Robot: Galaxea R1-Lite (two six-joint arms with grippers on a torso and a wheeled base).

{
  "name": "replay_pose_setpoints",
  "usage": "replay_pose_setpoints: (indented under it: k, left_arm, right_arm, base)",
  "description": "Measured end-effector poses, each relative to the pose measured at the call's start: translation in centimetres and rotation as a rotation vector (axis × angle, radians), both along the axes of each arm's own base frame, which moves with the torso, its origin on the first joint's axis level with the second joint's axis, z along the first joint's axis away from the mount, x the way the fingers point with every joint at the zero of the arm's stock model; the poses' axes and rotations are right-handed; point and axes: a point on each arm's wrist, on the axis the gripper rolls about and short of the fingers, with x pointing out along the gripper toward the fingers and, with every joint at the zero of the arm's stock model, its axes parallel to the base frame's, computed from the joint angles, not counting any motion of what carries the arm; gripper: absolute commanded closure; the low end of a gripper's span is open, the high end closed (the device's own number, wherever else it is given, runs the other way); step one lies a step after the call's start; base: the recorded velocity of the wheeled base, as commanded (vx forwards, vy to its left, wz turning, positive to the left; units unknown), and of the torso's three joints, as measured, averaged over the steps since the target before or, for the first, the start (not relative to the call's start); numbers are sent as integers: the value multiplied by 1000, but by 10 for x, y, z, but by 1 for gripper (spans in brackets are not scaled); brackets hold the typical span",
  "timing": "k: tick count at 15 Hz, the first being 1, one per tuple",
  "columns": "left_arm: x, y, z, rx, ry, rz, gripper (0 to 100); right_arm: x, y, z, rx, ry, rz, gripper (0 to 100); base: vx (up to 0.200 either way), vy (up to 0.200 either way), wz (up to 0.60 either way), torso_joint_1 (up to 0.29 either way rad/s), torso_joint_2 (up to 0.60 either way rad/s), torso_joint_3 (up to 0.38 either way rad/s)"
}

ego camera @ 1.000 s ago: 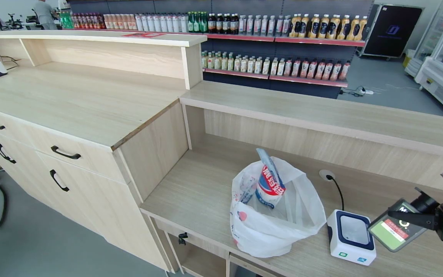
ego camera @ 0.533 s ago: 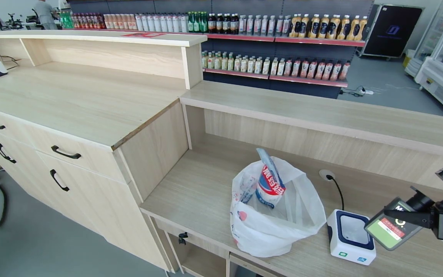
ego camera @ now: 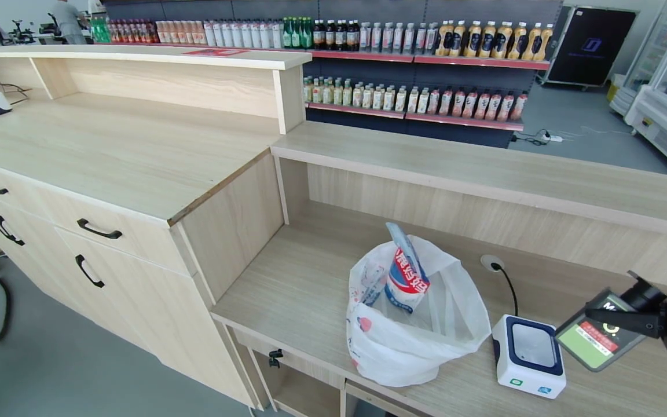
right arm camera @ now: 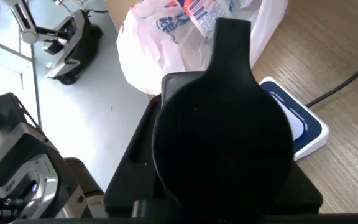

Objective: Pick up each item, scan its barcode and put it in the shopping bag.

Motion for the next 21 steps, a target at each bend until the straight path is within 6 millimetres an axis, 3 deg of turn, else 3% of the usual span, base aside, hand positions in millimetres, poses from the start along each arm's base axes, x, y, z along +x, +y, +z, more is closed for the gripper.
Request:
replay_pose_setpoints:
  k: [4,6,8,10,13,16,21]
  left_arm:
    - [0,0,0,0,0,0,0]
    - [0,0,0,0,0,0,0]
    - [0,0,0,0,0,0,0]
    - [0,0,0,0,0,0,0]
    - [0,0,0,0,0,0,0]
    - [0,0,0,0,0,1,0]
    - [0,0,0,0,0,1,0]
  right_arm:
    - [-65,44,71,-80,-33,-127,100]
    - [-90,65,84,-219,-9,-272,100]
    - [-102,76,90,-378,20,-466,100]
    - [-105,89,98,-457,-18,-576,100]
    - [-103,109,106,-396,-173,-559,100]
    - [-97,126,102,-363,-254,-453,100]
    - [-71,138,83,-441,-169,-369,100]
  base:
    - [0,0,0,0,0,0]
    - [0,0,0,0,0,0]
    - [0,0,0,0,0,0]
    - [0,0,0,0,0,0]
    - [0,0,400,2,3,2]
    - [0,0,600,-4,4,6]
    - [0,0,0,0,0,0]
